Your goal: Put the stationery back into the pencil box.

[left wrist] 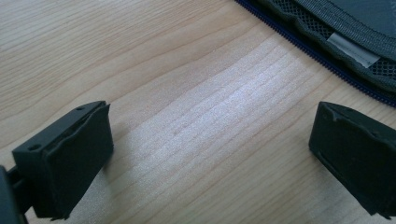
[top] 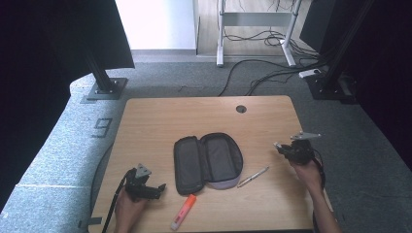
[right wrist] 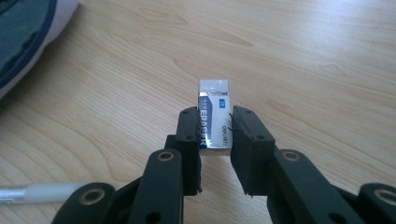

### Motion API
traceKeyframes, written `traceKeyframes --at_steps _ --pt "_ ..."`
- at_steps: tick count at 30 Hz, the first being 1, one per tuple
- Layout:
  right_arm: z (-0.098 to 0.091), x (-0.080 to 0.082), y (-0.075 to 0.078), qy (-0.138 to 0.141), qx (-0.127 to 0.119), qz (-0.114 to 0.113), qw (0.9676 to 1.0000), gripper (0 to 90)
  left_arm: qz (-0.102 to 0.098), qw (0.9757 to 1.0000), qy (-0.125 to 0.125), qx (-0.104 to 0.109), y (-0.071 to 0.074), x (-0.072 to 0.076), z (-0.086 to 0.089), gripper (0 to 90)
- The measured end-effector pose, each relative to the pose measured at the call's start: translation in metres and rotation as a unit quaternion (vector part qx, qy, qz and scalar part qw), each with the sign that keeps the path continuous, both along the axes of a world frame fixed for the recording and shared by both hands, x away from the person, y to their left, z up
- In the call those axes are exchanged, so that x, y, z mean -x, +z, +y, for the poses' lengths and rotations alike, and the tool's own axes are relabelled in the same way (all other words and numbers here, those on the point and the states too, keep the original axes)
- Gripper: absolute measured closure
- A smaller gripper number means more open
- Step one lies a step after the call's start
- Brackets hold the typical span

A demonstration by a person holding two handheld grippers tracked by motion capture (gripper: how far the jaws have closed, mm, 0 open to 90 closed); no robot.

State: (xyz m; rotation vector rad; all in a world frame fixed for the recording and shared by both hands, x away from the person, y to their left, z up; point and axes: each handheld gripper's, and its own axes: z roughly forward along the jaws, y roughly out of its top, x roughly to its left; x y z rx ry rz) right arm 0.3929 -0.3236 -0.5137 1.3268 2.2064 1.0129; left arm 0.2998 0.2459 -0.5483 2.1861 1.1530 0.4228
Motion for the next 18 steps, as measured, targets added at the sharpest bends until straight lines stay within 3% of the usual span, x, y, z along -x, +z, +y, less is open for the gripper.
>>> traceKeyframes --at_steps 18 --pt "0.020 0.008 0.023 0.036 -0.006 -0.014 0.9992 71.5 0.000 1.0000 0.000 0.000 0.000 0.000 0.000 0.0"
